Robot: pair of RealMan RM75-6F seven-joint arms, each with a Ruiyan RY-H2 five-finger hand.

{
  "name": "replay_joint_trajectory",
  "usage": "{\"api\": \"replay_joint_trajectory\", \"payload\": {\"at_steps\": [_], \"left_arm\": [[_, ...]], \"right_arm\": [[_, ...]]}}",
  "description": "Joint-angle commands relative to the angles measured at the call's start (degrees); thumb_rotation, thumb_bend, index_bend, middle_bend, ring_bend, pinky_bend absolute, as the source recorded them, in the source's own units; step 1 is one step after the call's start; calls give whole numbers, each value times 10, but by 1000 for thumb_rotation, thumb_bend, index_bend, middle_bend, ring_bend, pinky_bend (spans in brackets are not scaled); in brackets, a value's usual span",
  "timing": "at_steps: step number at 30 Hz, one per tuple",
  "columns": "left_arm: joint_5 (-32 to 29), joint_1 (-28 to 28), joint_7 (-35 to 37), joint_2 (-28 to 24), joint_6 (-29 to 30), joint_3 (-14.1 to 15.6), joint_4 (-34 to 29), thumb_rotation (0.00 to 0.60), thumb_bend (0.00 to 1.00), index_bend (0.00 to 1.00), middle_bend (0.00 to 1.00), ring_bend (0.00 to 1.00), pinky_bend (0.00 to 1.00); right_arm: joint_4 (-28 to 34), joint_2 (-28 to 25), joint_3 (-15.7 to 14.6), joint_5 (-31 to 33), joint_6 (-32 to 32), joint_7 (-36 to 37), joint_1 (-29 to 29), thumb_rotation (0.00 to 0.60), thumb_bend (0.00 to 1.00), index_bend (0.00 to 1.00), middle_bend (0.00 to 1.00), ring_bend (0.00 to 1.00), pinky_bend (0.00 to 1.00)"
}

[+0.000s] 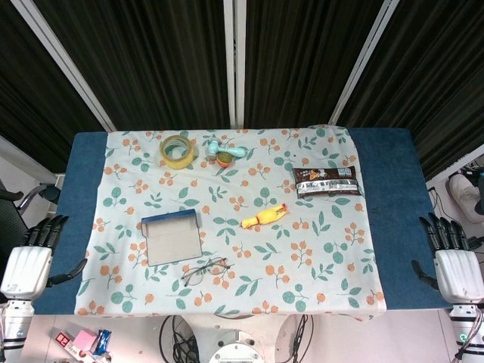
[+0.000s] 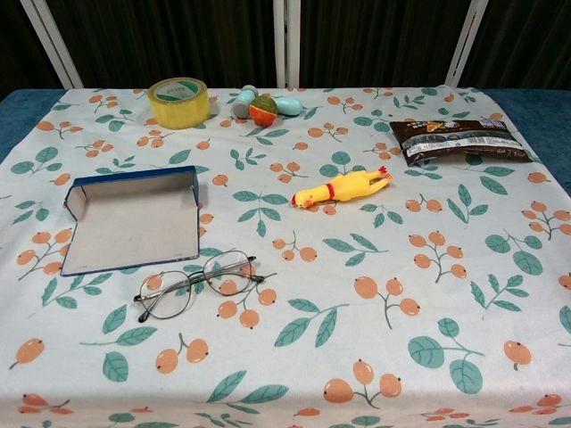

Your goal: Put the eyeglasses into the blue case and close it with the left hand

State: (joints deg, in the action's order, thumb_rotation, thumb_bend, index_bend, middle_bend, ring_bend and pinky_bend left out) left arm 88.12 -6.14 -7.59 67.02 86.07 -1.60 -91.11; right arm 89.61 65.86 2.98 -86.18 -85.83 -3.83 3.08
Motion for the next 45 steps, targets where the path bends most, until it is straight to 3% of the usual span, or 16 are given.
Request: {"api": "replay_joint_trajectory", "payload": {"at_steps": [1,11,16,24,35,40,45], "left_arm": [[8,-4,3,1,-2,2,2,143,183,73,86,94,187],[27,-24,-16,7,-39,14,-47,146,183,74,85,95,188],[36,-55,-24,49,-93,21,-60,149,183,98,84,94,189],[38,-110,-76,116,-160,7,-73,149,174,115,84,94,189],[-7,-152,-142,214,-207,-14,-64,122,166,140,100,94,188],[-28,-158,-170,257,-214,-11,-48,145,163,125,104,94,187],[-43,-166,-216,288,-219,-8,-31,211,163,124,104,94,187]], "right_arm": [[-2,0,-1,0,3,1,1,600,214,0,0,0,0],[-1,-7,8,11,-2,10,-1,600,214,0,0,0,0],[-12,-7,17,27,11,18,5,600,218,0,0,0,0],[-24,-19,23,34,-4,40,-5,600,221,0,0,0,0],[-32,-30,29,39,-22,71,-19,600,221,0,0,0,0],[-31,-33,29,35,-27,74,-21,600,221,0,0,0,0],[-30,-35,30,37,-32,78,-24,600,224,0,0,0,0]]}}
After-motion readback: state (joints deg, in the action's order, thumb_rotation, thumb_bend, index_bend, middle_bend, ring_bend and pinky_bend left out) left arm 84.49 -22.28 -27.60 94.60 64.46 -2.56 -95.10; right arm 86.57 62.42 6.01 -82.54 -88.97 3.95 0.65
